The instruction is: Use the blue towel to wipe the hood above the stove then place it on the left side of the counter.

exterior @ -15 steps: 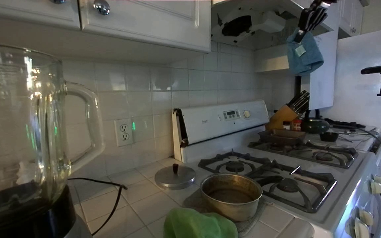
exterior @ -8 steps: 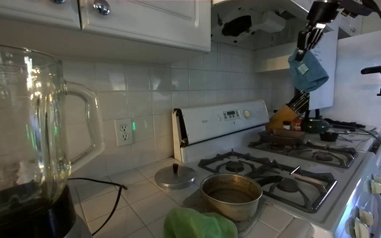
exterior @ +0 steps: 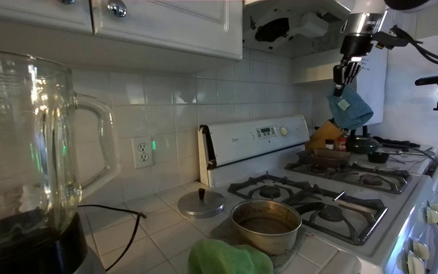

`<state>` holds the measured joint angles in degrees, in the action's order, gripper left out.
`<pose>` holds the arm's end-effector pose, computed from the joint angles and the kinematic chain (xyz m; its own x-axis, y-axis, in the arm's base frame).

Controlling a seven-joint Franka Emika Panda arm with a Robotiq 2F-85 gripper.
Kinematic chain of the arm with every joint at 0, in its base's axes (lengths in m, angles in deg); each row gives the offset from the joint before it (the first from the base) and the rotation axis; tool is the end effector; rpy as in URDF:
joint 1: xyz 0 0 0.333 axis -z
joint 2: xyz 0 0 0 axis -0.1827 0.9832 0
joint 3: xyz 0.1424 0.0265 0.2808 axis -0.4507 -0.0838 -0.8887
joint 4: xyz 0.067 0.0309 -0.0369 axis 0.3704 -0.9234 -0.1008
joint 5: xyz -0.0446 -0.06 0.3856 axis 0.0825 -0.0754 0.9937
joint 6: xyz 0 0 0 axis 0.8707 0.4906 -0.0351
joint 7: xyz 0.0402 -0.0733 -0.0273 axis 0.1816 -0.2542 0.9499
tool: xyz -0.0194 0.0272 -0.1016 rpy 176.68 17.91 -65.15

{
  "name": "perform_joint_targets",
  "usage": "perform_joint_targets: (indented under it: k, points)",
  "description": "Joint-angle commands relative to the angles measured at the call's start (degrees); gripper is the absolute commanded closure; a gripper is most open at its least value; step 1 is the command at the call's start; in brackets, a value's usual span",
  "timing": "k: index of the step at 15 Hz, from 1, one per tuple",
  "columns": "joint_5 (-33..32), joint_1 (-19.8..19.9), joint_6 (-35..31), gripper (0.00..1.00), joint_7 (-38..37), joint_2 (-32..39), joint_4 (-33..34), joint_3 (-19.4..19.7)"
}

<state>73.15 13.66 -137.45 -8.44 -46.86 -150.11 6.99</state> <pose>0.4813 0.0204 0.5546 0.9368 -0.0652 0.3438 -0.1134 -0.9860 0.1222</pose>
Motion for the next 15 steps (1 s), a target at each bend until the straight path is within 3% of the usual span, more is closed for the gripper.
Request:
perform_joint_targets:
  k: [1,10,15]
  points:
    - [2.2,-1.5,-4.0,0.97,2.0,2.3,-1.0,1.8]
    - [9.0,-2.3,-12.2,0.97,6.6,7.9,-3.6,4.6]
    - [6.7,-1.4,-16.4,0.97,4.9,11.4,-4.5,4.8]
